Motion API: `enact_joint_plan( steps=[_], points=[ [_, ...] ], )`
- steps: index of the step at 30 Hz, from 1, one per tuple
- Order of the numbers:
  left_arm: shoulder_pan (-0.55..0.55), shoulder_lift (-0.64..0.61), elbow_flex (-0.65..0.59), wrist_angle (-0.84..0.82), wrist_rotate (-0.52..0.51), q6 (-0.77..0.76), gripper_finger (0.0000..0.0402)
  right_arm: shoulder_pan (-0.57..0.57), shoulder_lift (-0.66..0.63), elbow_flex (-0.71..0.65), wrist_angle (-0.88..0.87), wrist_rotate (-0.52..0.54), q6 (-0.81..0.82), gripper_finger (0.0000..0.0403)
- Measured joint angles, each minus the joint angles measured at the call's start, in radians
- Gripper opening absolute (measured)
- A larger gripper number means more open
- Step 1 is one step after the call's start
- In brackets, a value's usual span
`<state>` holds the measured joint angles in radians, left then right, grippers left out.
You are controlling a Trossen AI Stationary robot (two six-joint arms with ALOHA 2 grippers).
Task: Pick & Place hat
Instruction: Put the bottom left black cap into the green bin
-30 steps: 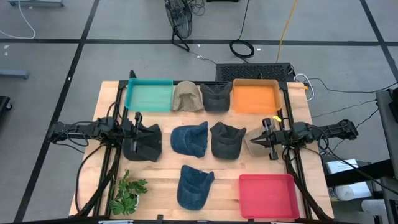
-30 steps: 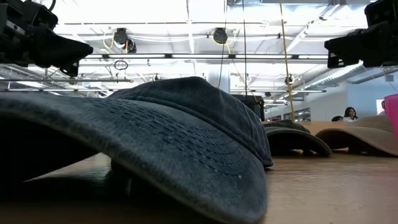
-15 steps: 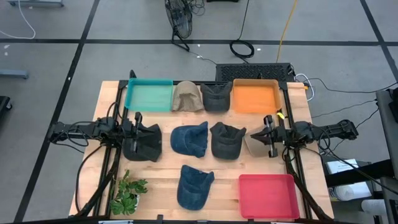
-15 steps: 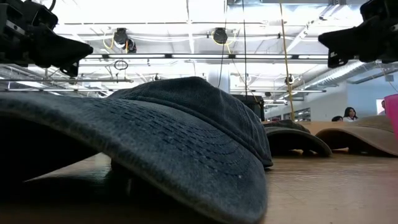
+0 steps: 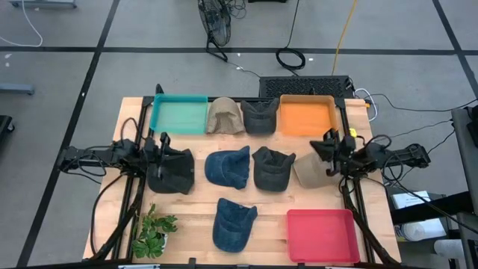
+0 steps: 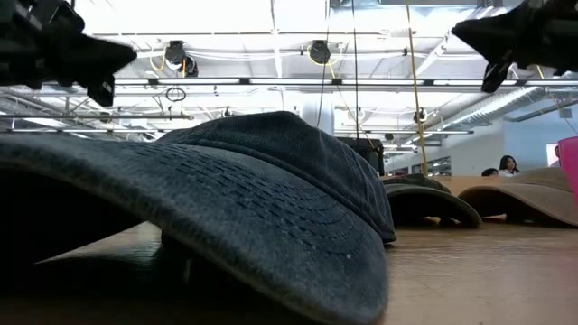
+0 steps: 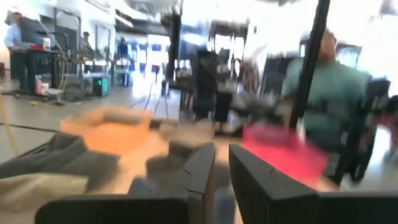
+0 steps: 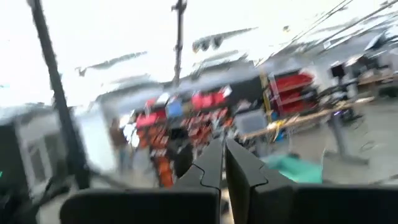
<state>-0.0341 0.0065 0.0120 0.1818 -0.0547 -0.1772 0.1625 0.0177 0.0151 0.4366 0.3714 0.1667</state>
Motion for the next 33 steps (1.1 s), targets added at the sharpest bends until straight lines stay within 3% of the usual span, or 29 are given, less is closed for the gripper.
enact_joint_plan(
  steps=[6, 12, 18, 25, 29, 33],
  points=[
    [0.024, 0.000, 0.000, 0.240, -0.157, -0.311, 0.0058, -0.007, 0.014, 0.000, 0.115, 0.054, 0.118, 0.0000],
    [0.048, 0.043, 0.119, 0.258, -0.186, -0.210, 0.0058, -0.007, 0.068, 0.069, 0.144, 0.076, 0.096, 0.0000],
    [0.077, 0.284, 0.401, 0.070, -0.227, -0.115, 0.0058, -0.007, 0.191, 0.266, 0.149, 0.130, -0.025, 0.0000],
    [0.117, 0.651, 0.765, 0.017, -0.304, -0.102, 0.0058, -0.007, 0.406, 0.556, 0.060, 0.397, -0.155, 0.0000],
    [0.117, 0.798, 0.921, 0.041, -0.305, -0.227, 0.0058, -0.007, 0.520, 0.716, 0.000, 0.440, -0.230, 0.0000],
    [0.108, 0.874, 1.023, 0.039, -0.302, -0.370, 0.0058, -0.006, 0.596, 0.784, 0.051, 0.438, -0.194, 0.0000]
  ],
)
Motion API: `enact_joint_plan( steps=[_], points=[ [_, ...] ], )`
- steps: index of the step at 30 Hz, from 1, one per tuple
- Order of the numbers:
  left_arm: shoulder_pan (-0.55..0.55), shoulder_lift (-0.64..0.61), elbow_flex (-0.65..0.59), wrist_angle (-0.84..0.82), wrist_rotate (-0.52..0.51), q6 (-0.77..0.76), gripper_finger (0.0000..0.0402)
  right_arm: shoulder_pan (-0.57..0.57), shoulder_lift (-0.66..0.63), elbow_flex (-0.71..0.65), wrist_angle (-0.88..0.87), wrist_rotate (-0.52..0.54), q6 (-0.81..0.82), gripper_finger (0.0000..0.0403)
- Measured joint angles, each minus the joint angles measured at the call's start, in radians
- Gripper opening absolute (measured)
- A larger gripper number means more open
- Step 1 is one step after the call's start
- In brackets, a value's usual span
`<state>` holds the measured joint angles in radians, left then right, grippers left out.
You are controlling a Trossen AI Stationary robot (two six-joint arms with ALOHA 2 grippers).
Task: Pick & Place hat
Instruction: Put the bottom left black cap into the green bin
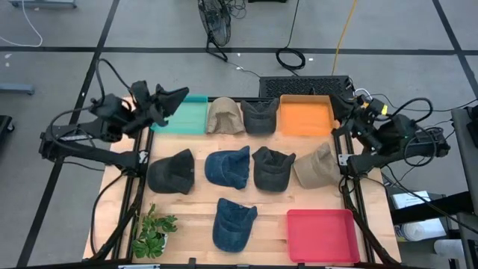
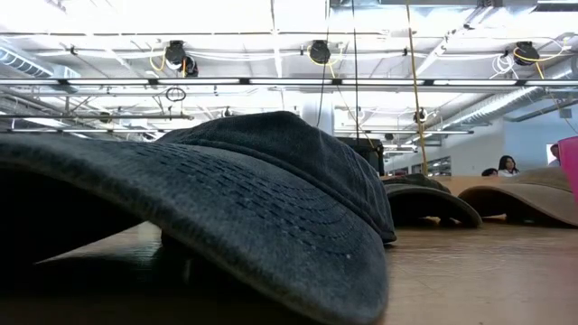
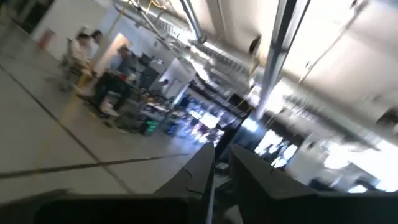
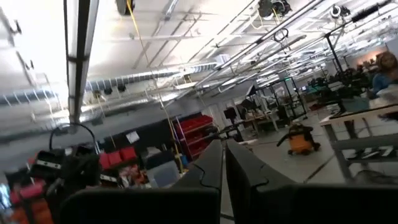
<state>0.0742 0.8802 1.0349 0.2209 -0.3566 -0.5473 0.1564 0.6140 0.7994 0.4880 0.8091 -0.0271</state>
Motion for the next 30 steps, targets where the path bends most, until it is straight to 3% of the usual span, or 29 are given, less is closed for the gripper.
enact_joint_plan(
  steps=[3, 11, 15, 19, 23, 27, 30],
  points=[
    [-0.005, 0.021, 0.035, 0.002, 0.035, -0.024, 0.0058, 0.002, 0.028, 0.000, 0.105, 0.001, 0.022, 0.0000],
    [-0.002, 0.042, 0.039, 0.018, 0.028, -0.018, 0.0058, 0.000, 0.034, 0.000, 0.113, 0.001, 0.192, 0.0000],
    [-0.003, 0.054, 0.039, 0.009, 0.106, -0.063, 0.0058, -0.021, 0.048, 0.000, 0.132, -0.005, 0.175, 0.0000],
    [-0.003, 0.030, 0.039, -0.009, 0.154, -0.074, 0.0058, -0.033, 0.095, 0.012, 0.203, -0.079, 0.240, 0.0000],
    [-0.003, 0.006, 0.039, -0.108, 0.182, -0.018, 0.0049, -0.030, 0.207, 0.061, 0.096, -0.099, 0.312, 0.0000],
    [-0.002, -0.023, 0.039, -0.238, 0.193, -0.002, 0.0009, -0.032, 0.318, 0.115, -0.016, -0.075, 0.387, 0.0000],
    [0.003, -0.026, 0.039, -0.319, 0.222, -0.001, 0.0009, -0.032, 0.372, 0.153, -0.060, -0.074, 0.432, 0.0000]
  ],
)
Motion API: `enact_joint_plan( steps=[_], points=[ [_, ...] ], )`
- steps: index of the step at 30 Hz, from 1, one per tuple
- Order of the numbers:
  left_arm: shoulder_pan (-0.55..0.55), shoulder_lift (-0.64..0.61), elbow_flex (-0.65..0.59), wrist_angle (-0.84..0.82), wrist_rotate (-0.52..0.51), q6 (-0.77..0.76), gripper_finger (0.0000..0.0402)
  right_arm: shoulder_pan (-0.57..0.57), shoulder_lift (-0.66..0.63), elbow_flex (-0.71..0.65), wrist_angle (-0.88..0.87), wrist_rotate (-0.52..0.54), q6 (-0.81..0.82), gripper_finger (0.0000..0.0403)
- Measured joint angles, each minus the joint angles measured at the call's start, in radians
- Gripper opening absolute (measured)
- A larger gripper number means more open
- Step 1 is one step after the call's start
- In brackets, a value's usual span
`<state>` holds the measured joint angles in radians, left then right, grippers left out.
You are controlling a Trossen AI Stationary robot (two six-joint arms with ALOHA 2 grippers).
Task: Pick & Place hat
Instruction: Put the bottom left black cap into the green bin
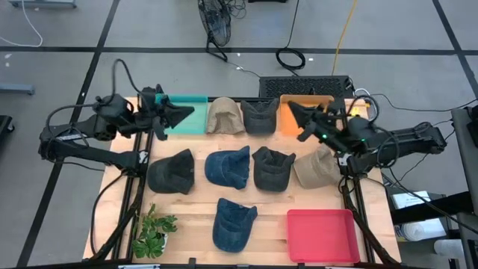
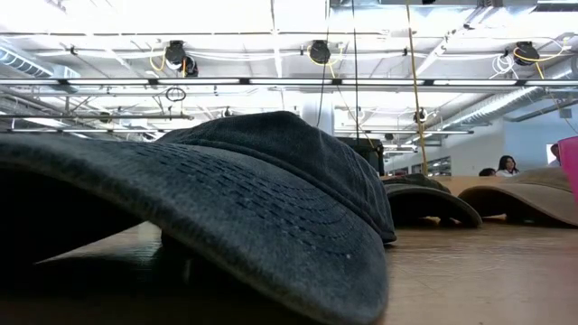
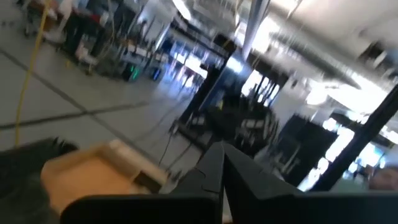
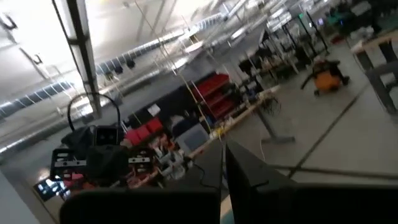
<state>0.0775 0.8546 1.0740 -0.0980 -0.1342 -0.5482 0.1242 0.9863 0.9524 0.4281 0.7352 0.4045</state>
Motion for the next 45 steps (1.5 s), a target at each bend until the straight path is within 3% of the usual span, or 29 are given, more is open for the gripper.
enact_joint_plan(
  steps=[7, 12, 16, 20, 24, 28, 35, 38, 45],
  points=[
    [0.004, 0.020, 0.000, -0.115, 0.030, 0.025, 0.0006, 0.000, 0.106, 0.129, -0.147, -0.060, 0.030, 0.0000],
    [0.015, 0.062, 0.034, -0.139, 0.004, 0.034, 0.0004, -0.011, 0.180, 0.332, -0.416, -0.123, -0.002, 0.0000],
    [0.025, 0.132, 0.185, -0.326, 0.003, 0.126, 0.0006, -0.047, 0.230, 0.523, -0.711, -0.242, -0.030, 0.0000],
    [0.040, 0.224, 0.387, -0.610, 0.001, 0.210, 0.0004, -0.087, 0.261, 0.625, -0.983, -0.357, -0.007, 0.0000],
    [0.049, 0.292, 0.511, -0.847, -0.009, 0.213, 0.0011, -0.121, 0.259, 0.623, -1.150, -0.462, 0.062, 0.0000],
    [0.063, 0.339, 0.526, -1.093, -0.025, 0.170, 0.0006, -0.125, 0.262, 0.571, -1.321, -0.478, 0.118, 0.0000],
    [0.076, 0.457, 0.498, -1.430, 0.001, 0.104, 0.0030, -0.116, 0.235, 0.442, -1.344, -0.479, 0.228, 0.0000],
    [0.086, 0.501, 0.452, -1.476, -0.001, 0.099, 0.0061, -0.115, 0.223, 0.385, -1.304, -0.492, 0.272, 0.0000],
    [0.102, 0.513, 0.248, -1.432, 0.032, 0.183, 0.0123, -0.115, 0.174, 0.281, -1.199, -0.628, 0.294, 0.0000]
  ],
)
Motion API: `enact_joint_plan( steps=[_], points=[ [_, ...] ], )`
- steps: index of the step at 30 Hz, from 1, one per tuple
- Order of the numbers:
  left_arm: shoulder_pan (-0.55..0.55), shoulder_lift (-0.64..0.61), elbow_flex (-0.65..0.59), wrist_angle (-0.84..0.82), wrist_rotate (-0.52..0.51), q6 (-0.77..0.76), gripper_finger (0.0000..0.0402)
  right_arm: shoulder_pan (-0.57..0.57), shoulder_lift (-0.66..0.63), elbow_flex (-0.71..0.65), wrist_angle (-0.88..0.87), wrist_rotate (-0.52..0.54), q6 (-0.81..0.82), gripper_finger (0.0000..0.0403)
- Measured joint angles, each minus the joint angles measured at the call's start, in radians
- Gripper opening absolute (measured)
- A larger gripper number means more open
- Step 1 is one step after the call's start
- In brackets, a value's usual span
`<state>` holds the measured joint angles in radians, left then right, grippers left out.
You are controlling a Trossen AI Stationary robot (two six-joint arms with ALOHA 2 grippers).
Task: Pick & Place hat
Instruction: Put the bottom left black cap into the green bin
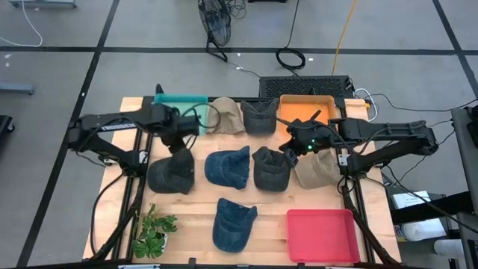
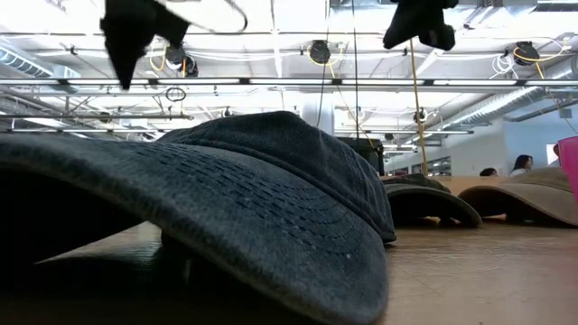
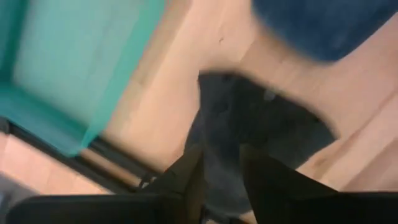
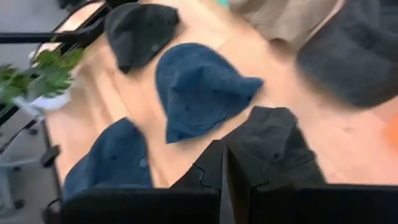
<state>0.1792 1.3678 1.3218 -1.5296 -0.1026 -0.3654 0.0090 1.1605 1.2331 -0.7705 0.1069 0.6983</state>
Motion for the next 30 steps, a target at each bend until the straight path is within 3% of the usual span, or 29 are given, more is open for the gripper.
enact_joint_plan(
  steps=[11, 21, 30],
  points=[
    [0.057, -0.021, -0.320, 0.155, 0.076, 0.020, 0.0140, 0.000, -0.141, -0.203, 0.213, -0.006, 0.107, 0.0000],
    [0.098, -0.021, -0.426, 0.244, 0.086, 0.019, 0.0140, 0.000, -0.247, -0.359, 0.325, -0.005, 0.223, 0.0000],
    [0.098, -0.021, -0.508, 0.310, 0.148, -0.014, 0.0140, 0.000, -0.267, -0.378, 0.353, -0.006, 0.225, 0.0000]
  ],
)
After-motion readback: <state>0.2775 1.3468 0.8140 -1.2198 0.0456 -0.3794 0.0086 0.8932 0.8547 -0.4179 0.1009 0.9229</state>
